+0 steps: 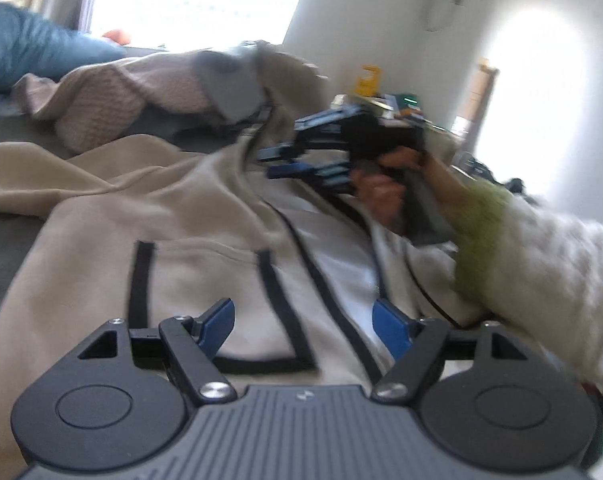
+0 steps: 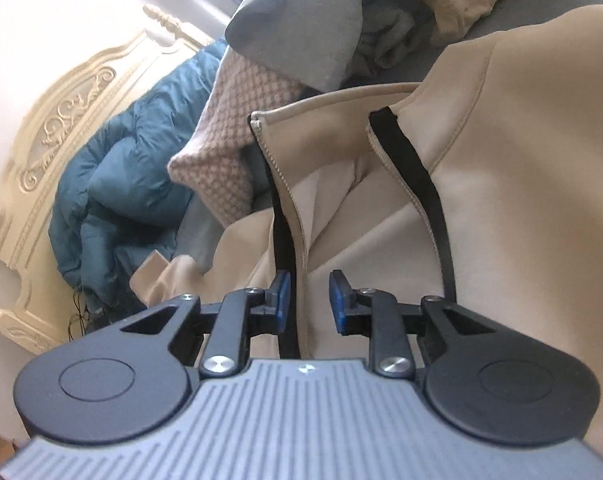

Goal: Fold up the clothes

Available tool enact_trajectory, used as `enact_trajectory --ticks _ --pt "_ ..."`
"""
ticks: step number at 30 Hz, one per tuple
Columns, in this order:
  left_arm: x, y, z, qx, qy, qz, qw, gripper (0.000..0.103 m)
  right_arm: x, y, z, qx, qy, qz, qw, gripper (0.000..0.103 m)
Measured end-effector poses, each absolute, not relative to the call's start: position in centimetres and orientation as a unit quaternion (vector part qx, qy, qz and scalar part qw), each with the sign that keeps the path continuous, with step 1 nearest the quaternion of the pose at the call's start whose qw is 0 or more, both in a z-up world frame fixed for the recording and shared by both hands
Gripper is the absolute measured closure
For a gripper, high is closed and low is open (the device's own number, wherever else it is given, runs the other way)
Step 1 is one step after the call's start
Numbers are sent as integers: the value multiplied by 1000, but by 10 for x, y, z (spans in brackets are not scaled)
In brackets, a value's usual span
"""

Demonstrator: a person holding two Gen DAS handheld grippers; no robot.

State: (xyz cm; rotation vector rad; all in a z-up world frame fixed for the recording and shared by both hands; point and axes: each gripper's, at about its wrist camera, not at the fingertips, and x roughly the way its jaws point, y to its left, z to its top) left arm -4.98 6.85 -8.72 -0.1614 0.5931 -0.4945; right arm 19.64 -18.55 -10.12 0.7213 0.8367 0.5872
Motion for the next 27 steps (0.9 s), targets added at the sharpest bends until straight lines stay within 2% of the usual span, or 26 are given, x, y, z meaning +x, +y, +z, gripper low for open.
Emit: enact_trajectory --ticks 4,8,11,15,16,23,27 --pt "-22 73 -92 -82 278 -212 933 27 208 -171 -105 336 381 290 811 77" --pt "-2 79 -112 -107 316 -201 921 27 215 -155 -111 304 399 280 818 78" --pt "-5 79 -118 -97 309 -202 925 27 209 -155 -98 254 398 253 845 86" --pt "-7 75 -121 -72 302 -199 930 27 201 -155 -81 185 393 215 875 89" --pt "-8 74 -122 -68 301 -198 930 26 199 -155 -77 167 392 205 881 94" --pt "-4 70 -126 -51 299 -196 933 25 201 -156 -84 94 415 126 896 92" --pt "-6 74 -127 -59 297 -199 932 25 196 -175 -84 203 388 122 891 86"
